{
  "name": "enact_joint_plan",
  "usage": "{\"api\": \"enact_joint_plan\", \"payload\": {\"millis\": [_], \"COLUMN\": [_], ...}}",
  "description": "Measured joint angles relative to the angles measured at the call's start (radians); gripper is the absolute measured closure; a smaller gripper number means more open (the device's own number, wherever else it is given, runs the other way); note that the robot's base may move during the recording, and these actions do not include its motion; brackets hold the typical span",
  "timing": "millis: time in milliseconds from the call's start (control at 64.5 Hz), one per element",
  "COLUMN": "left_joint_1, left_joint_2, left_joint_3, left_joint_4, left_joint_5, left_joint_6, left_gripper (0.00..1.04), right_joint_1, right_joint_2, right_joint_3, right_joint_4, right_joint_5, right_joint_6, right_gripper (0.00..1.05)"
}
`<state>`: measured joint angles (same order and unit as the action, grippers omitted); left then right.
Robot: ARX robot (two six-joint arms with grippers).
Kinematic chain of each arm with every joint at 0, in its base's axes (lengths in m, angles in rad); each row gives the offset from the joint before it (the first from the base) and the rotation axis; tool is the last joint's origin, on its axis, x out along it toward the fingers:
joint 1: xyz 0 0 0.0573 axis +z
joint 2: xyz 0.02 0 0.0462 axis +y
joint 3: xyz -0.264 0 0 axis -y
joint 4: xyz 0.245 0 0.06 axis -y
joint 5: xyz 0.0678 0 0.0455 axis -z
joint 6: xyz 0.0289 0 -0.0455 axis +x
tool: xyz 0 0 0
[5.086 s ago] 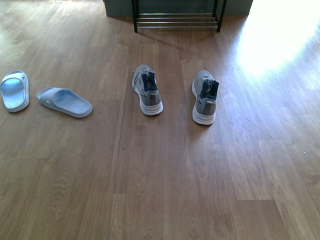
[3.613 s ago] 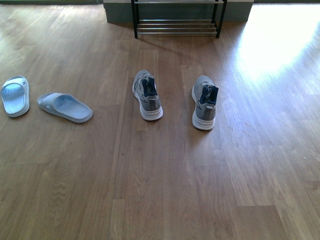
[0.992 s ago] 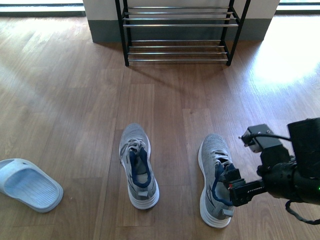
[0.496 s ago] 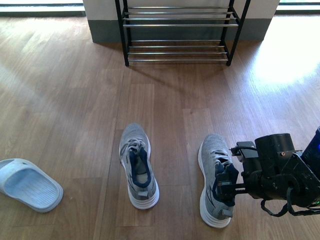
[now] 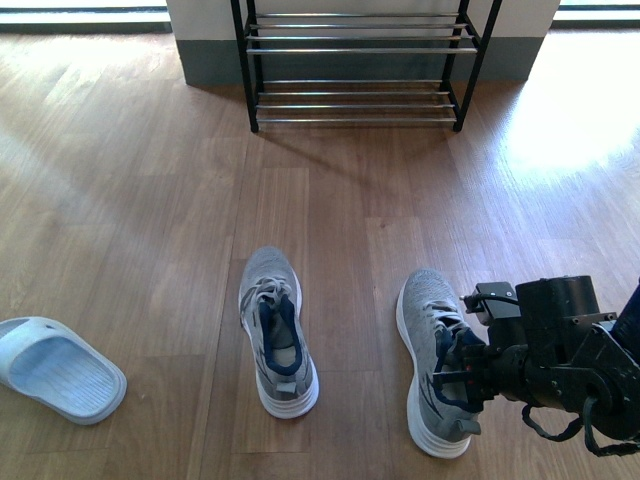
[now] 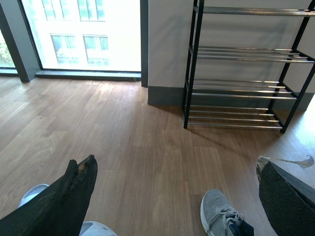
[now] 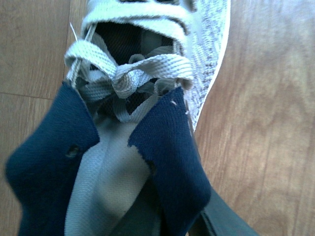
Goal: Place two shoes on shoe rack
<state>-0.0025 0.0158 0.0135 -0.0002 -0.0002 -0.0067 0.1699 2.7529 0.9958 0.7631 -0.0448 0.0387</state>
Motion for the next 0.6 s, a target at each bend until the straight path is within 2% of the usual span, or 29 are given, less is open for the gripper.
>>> {"api": "enact_joint_plan", "payload": {"millis": [31, 171, 310, 450, 605], "left_joint_1": [0.000, 0.000, 0.000, 0.000, 0.000], "left_joint_2": [0.000, 0.000, 0.000, 0.000, 0.000], "left_joint_3": [0.000, 0.000, 0.000, 0.000, 0.000], "left_joint_4": [0.000, 0.000, 0.000, 0.000, 0.000], "left_joint_5": [0.000, 0.000, 0.000, 0.000, 0.000], "left_joint_6": [0.000, 0.000, 0.000, 0.000, 0.000], "left_gripper": [0.09, 0.09, 0.09, 0.09, 0.09], "right_joint_1": [-0.001, -0.010, -0.026, -0.068, -0.130], "right_joint_2": [-0.018, -0.138, -0.353, -0.714, -1.157], "right_joint_3": [-0.021, -0.129, -0.276, -0.441, -0.533], "right_joint_4": [0.021, 0.080, 0.084, -0.026, -0.242], "right_joint_5": [0.010, -0.006, -0.081, -0.199, -0.296], "right_joint_6": [0.005, 0.029, 0.038, 0.068, 0.120], "right_gripper": [1.03, 1.03, 1.03, 1.03, 1.03]}}
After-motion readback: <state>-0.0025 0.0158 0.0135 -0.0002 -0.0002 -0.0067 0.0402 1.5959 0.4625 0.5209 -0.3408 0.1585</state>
